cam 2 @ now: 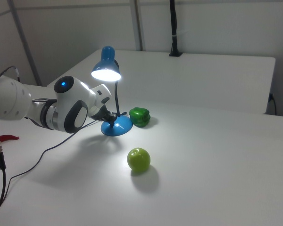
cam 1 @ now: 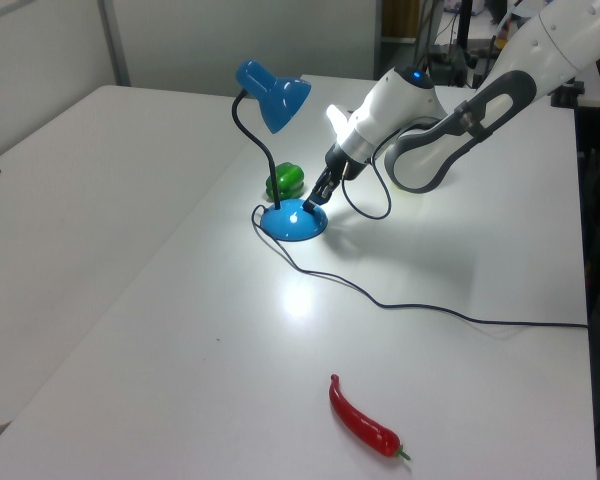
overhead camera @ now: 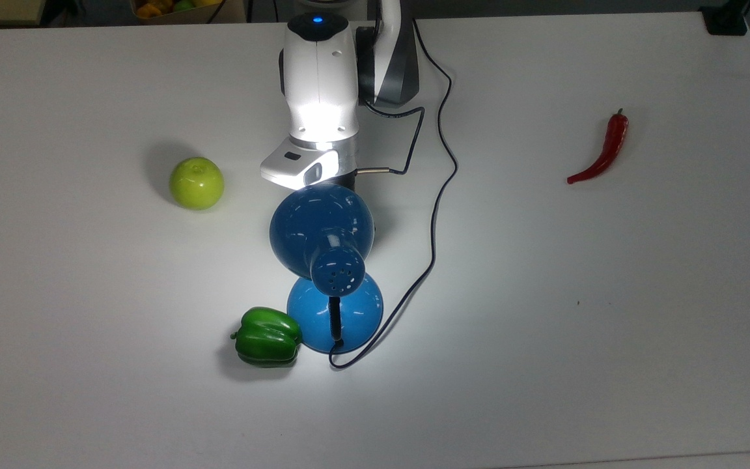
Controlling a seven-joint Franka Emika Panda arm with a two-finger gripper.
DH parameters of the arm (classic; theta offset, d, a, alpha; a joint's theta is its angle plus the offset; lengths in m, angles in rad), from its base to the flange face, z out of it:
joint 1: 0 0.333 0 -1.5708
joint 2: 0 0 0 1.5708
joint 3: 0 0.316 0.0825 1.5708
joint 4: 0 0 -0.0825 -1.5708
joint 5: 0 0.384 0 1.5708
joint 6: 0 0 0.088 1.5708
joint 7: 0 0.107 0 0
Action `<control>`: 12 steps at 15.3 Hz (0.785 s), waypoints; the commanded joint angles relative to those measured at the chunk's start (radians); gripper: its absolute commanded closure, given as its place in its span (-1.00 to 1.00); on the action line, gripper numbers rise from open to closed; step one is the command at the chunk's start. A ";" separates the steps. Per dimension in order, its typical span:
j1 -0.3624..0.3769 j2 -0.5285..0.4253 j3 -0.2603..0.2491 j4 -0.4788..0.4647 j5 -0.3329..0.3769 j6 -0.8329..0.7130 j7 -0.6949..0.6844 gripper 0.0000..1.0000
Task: Turn on desk lamp
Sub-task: 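Lift the gripper off the lamp base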
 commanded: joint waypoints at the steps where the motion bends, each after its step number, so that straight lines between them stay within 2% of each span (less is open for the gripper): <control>1: 0.003 -0.057 -0.007 -0.061 -0.006 -0.025 0.010 1.00; 7: 0.011 -0.178 -0.007 -0.080 -0.006 -0.290 0.010 1.00; 10: 0.014 -0.243 -0.007 -0.075 -0.006 -0.477 0.010 0.98; 12: 0.016 -0.303 -0.007 -0.072 -0.008 -0.627 0.014 0.78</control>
